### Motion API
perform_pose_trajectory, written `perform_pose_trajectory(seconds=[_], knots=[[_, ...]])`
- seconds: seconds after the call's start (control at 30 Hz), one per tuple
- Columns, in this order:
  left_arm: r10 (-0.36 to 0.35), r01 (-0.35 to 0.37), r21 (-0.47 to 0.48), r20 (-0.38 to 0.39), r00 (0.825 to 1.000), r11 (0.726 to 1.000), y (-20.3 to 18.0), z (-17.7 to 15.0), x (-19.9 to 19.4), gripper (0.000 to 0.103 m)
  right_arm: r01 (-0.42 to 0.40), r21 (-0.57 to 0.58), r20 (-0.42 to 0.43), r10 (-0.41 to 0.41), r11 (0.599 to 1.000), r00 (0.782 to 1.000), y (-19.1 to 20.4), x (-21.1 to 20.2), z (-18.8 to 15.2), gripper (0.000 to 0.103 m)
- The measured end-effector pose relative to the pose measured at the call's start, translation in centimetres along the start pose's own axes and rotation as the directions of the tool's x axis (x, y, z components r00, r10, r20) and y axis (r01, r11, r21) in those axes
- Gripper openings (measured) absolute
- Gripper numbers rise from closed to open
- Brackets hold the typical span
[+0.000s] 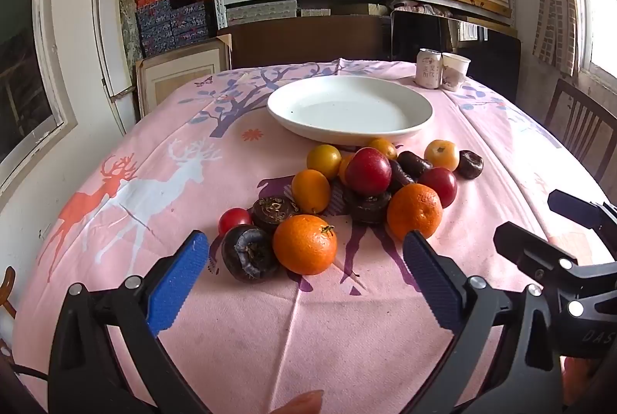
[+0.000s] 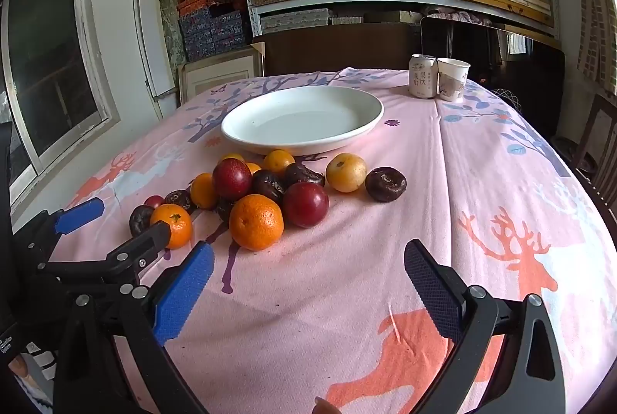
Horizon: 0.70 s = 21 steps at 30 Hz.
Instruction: Organize fruits
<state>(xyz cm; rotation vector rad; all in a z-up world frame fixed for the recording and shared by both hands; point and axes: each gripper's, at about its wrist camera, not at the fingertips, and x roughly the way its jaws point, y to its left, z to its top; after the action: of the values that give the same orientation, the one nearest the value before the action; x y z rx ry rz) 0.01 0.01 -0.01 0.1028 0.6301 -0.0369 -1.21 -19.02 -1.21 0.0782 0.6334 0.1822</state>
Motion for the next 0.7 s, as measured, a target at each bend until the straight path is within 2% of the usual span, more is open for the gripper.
perform_pose_trajectory(seconds=[0.7], knots=[[-0.002, 0.002, -0.002, -0.003, 1.000, 1.000, 0.01, 0.01, 0.03, 0.099, 0.001, -0.001, -0.005, -0.001, 1.000, 1.000, 0.11, 0.09, 0.03, 0.100]])
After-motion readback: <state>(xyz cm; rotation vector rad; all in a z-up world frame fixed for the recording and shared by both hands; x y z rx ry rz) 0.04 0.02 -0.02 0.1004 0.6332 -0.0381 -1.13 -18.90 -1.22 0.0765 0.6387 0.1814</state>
